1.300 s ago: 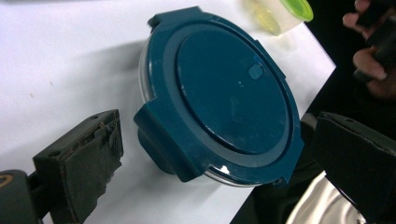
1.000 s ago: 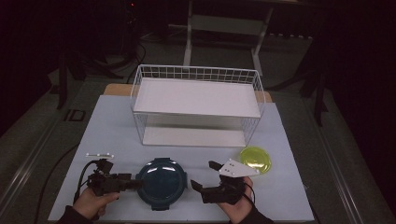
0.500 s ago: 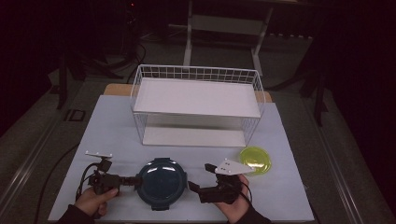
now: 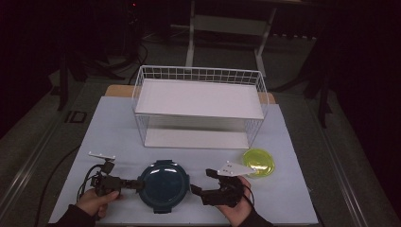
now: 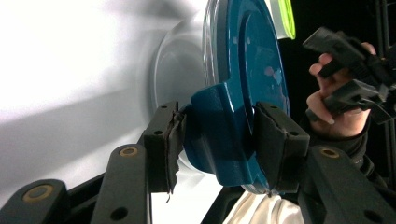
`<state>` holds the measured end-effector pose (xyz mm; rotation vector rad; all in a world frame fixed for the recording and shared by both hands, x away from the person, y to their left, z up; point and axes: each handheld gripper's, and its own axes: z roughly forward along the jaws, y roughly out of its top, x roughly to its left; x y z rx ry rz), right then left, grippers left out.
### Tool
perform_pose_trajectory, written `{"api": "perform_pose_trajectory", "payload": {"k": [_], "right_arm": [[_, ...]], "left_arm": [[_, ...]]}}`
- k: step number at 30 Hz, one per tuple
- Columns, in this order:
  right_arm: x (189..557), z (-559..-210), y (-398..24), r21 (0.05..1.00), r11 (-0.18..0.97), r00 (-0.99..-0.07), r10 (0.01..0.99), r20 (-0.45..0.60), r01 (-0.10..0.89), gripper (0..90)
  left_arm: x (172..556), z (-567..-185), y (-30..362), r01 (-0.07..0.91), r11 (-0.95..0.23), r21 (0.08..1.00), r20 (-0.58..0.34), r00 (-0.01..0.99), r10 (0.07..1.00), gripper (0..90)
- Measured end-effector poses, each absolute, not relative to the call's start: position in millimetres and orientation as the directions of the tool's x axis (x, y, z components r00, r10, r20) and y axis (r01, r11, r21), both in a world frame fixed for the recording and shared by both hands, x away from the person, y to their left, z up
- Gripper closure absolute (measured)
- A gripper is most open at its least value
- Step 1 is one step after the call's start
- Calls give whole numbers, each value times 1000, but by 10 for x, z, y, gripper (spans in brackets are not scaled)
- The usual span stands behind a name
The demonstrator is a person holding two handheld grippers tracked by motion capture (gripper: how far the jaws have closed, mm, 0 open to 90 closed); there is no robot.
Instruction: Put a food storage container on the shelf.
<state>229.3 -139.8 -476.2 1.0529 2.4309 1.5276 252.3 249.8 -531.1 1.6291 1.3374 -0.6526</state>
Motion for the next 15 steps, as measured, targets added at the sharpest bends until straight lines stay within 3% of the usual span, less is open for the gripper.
{"api": "perform_pose_trajectory", "payload": {"k": [1,5,15], "right_arm": [[2329,-4799,-1403,789,243,-741,572,353,564,228],[2403,-4870,-1405,723,204,-690,545,476,660,259],[2477,-5063,-1356,608,170,-594,524,611,775,340]], "left_arm": [[2512,-5312,2493,946,-4,323,-832,287,474,523],[2493,-5289,2470,931,-13,365,-816,326,478,524],[2442,-5239,2437,895,-46,444,-776,409,481,528]]}}
